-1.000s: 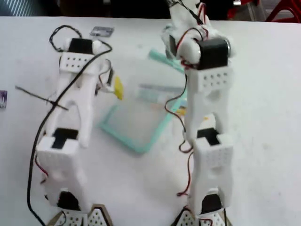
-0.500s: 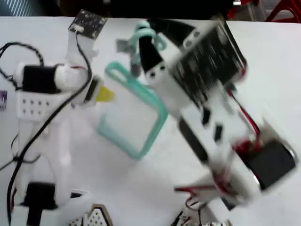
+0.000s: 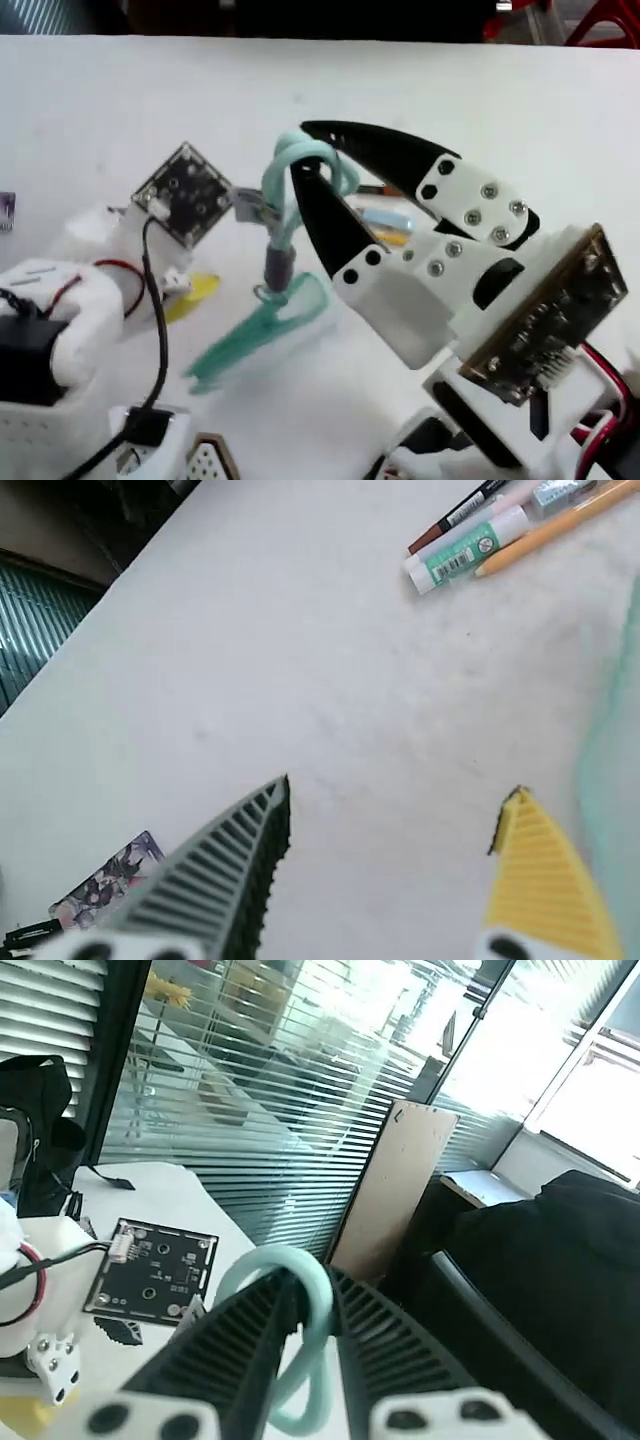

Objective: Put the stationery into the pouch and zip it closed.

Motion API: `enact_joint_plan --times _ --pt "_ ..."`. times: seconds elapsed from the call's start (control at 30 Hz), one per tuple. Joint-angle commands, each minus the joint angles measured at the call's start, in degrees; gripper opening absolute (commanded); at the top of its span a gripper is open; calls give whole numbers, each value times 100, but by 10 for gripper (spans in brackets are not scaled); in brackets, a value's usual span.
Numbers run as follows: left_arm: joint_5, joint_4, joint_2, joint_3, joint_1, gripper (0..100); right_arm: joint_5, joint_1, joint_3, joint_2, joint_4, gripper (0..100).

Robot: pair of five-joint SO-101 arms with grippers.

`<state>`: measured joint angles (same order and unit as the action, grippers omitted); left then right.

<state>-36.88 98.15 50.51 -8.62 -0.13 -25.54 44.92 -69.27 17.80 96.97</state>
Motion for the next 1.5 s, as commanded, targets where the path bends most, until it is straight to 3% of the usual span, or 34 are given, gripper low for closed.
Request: enact_joint_plan --times 0.0,0.17,0.3,0.63,0.83,1.1,1.47 --pt "325 -492 479 -220 -259 336 -79 -295 290 48 84 17" --pt "826 -870 664 -229 -927 336 -44 -1095 642 40 -163 17" --pt "1152 -844 637 -273 -1042 336 -35 -1473 1222 40 -549 17" --pt "1169 -149 637 -281 -127 336 809 -1956 2330 40 -1815 17" --pt "1679 -114 673 -237 -110 336 818 -1736 2338 40 -2563 17" --pt "2374 -167 681 -229 -189 336 782 -681 2092 -57 -2730 17" --pt "2989 -677 681 387 -1640 336 774 -198 1741 -215 -1956 17"
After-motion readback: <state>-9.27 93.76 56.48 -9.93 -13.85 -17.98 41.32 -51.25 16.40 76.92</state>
